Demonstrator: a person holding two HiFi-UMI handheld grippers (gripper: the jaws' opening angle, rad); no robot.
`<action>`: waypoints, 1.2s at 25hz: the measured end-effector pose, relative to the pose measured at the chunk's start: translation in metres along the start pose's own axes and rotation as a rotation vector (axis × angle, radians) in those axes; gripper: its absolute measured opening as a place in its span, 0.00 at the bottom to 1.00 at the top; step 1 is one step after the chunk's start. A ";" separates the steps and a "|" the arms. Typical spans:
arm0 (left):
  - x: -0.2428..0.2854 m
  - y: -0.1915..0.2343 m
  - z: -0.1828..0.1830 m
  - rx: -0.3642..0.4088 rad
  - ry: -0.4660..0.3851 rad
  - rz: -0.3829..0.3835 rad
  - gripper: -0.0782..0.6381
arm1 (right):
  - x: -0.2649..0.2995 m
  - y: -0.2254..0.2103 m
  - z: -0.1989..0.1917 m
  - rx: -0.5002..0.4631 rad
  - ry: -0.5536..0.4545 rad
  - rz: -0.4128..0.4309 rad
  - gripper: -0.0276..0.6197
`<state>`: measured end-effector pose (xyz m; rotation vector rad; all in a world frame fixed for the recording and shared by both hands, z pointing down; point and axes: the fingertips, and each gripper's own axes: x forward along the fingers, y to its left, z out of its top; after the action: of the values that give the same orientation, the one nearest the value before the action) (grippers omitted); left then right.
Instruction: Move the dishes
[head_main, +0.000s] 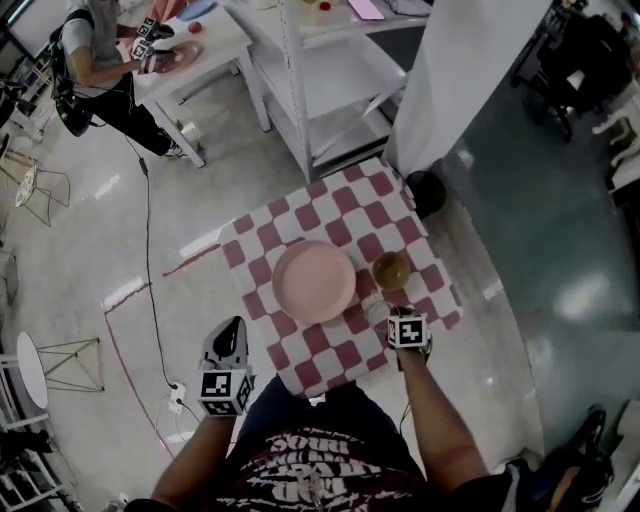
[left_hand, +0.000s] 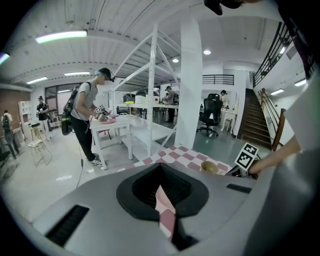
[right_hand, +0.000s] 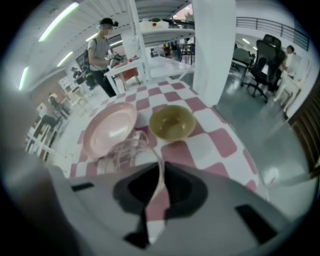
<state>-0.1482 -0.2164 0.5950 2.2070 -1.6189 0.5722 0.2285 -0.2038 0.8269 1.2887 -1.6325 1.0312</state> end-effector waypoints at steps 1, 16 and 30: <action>-0.007 -0.005 0.003 -0.002 -0.008 0.021 0.15 | 0.005 0.000 0.000 -0.015 0.003 0.015 0.12; -0.068 -0.037 0.058 0.050 -0.176 0.070 0.15 | -0.125 0.047 0.065 -0.278 -0.441 0.110 0.35; -0.173 -0.091 0.173 0.104 -0.578 -0.383 0.15 | -0.400 0.236 0.107 -0.414 -1.033 0.168 0.10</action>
<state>-0.0870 -0.1348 0.3551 2.8406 -1.3467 -0.1061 0.0516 -0.1351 0.3900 1.4885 -2.5622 0.0012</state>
